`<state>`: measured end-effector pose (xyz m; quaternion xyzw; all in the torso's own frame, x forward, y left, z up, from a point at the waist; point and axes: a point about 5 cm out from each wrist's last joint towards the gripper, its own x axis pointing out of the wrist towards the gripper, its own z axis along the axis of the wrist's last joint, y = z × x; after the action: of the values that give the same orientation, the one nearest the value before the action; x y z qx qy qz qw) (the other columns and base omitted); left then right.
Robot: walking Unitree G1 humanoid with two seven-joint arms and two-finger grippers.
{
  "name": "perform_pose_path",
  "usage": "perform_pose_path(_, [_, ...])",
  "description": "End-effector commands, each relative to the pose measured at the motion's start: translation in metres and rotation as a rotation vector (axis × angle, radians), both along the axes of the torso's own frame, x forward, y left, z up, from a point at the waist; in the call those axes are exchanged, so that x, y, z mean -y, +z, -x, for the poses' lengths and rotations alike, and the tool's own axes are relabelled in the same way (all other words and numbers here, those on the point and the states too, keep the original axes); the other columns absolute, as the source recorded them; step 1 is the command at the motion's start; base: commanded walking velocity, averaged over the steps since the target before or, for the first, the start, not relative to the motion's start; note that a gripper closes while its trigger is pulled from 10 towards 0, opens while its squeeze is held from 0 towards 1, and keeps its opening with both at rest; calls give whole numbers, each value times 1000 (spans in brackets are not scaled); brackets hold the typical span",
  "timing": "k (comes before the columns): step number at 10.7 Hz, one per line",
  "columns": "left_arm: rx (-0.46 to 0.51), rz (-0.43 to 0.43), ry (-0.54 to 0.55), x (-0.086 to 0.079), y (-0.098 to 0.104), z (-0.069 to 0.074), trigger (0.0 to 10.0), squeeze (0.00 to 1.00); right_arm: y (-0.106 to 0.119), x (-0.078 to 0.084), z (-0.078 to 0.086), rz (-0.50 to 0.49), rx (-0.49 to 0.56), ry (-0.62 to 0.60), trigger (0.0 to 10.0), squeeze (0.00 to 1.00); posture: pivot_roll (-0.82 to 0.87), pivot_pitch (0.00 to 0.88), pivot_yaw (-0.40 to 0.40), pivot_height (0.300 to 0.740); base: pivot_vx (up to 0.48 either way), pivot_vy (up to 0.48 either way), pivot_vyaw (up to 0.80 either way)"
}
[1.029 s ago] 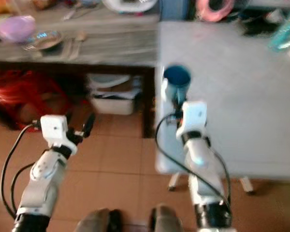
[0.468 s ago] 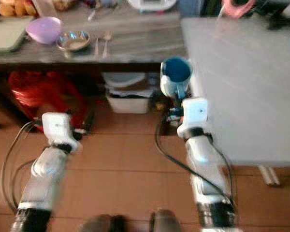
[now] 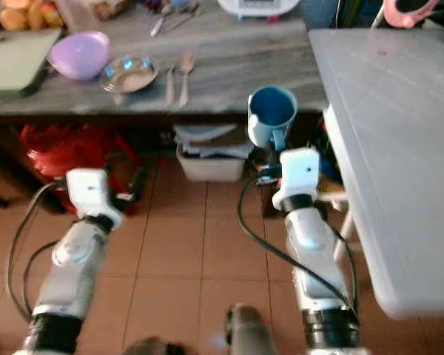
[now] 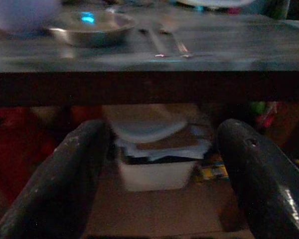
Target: Setting the table
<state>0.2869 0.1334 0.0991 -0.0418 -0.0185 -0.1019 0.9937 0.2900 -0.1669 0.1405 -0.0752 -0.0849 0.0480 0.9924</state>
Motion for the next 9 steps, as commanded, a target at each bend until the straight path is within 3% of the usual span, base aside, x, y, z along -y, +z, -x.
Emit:
perform_pose_path(1, [3,-19,30,-9,0,-1,10000,0,7,-3,0,-7,31,11,10000,0,-97,121,46,740,454,0,0])
perform_pose_path(3, [4,-17,30,-8,0,-2,10000,0,7,-3,-1,-2,34,22,10000,0,-99,121,43,740,454,0,0])
perform_pose_path(6, [18,-20,43,-11,3,-4,10000,0,8,-5,0,-12,41,23,10000,0,-98,128,45,740,430,0,719])
perform_pose_path(9, [36,-17,50,-11,7,-4,10000,0,27,-6,-1,27,136,6,10000,0,-95,134,48,740,408,0,0])
